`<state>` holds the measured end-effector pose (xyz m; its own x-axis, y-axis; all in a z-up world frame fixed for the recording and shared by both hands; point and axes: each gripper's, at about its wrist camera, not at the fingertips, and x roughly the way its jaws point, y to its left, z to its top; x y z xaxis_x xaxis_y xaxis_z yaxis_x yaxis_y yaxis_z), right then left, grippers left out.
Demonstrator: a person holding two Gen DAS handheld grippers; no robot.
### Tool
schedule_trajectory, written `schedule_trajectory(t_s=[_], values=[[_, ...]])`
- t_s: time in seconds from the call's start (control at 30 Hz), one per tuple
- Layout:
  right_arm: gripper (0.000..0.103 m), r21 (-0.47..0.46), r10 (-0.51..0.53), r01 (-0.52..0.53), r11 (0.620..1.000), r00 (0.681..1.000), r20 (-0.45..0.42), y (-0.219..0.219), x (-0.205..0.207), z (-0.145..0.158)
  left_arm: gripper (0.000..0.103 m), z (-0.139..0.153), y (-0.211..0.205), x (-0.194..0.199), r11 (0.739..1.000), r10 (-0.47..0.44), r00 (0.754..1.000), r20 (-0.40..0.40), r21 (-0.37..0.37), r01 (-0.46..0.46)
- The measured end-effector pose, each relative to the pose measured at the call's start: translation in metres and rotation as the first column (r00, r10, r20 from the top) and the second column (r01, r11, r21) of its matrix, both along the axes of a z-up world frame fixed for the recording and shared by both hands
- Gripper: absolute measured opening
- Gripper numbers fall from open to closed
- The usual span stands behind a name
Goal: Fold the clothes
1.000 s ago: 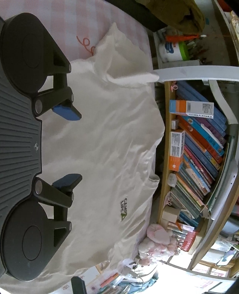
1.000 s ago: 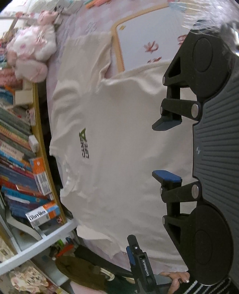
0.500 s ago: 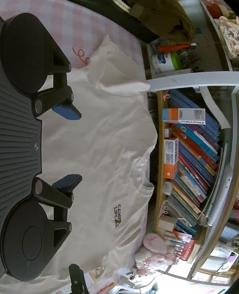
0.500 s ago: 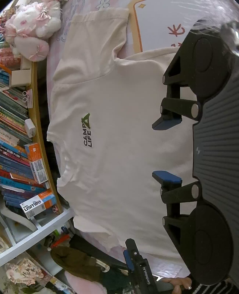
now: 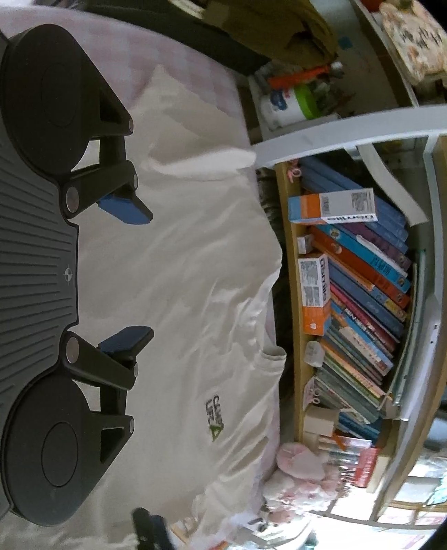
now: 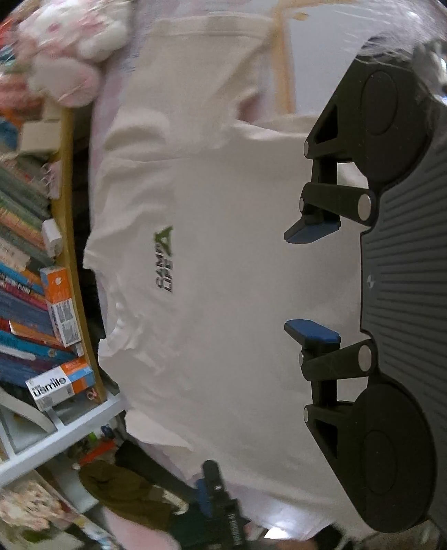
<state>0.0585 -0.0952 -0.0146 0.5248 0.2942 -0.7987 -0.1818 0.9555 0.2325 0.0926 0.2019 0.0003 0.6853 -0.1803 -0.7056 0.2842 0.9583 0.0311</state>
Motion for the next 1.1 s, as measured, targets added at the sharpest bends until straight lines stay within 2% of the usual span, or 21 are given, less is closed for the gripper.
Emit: schedule_trajectory(t_s=[0.17,0.33,0.5,0.67,0.8,0.97,1.03,1.07,1.1], values=[[0.047,-0.123,0.079,-0.072,0.99,0.995,0.056,-0.009,0.053,-0.006,0.067,-0.013,0.001,0.048,0.998,-0.046,0.999,0.005,0.052,0.046],[0.045,-0.238,0.106,-0.08,0.968,0.989,0.099,-0.021,0.122,-0.01,0.067,-0.024,-0.001,0.106,0.994,-0.055,0.998,0.041,0.096,0.051],[0.043,-0.246,0.069,-0.034,0.969,0.989,0.133,-0.029,0.185,-0.009,0.067,-0.031,-0.002,0.15,0.988,-0.072,0.994,0.078,0.145,0.06],[0.04,-0.295,0.047,-0.005,0.956,0.99,0.137,-0.036,0.233,-0.013,0.066,-0.03,-0.002,0.186,0.994,-0.062,0.995,0.082,0.099,0.054],[0.04,-0.273,0.091,-0.062,0.96,0.991,0.094,-0.036,0.257,-0.019,0.067,-0.029,-0.017,0.202,0.99,-0.118,0.991,0.07,0.09,0.112],[0.04,-0.317,0.163,-0.146,0.937,0.986,0.028,-0.025,0.275,-0.031,0.067,-0.027,-0.033,0.217,0.985,-0.15,0.987,0.058,0.09,0.144],[0.039,-0.277,0.157,-0.145,0.95,0.987,0.021,-0.029,0.279,-0.032,0.067,-0.026,-0.034,0.22,0.985,-0.157,0.986,0.054,0.075,0.153],[0.036,-0.243,0.146,-0.138,0.96,0.989,0.013,-0.033,0.28,-0.032,0.067,-0.026,-0.034,0.22,0.985,-0.162,0.985,0.05,0.069,0.159],[0.027,-0.208,0.134,-0.13,0.969,0.991,0.005,-0.037,0.282,-0.032,0.067,-0.026,-0.033,0.221,0.984,-0.167,0.985,0.044,0.068,0.164]])
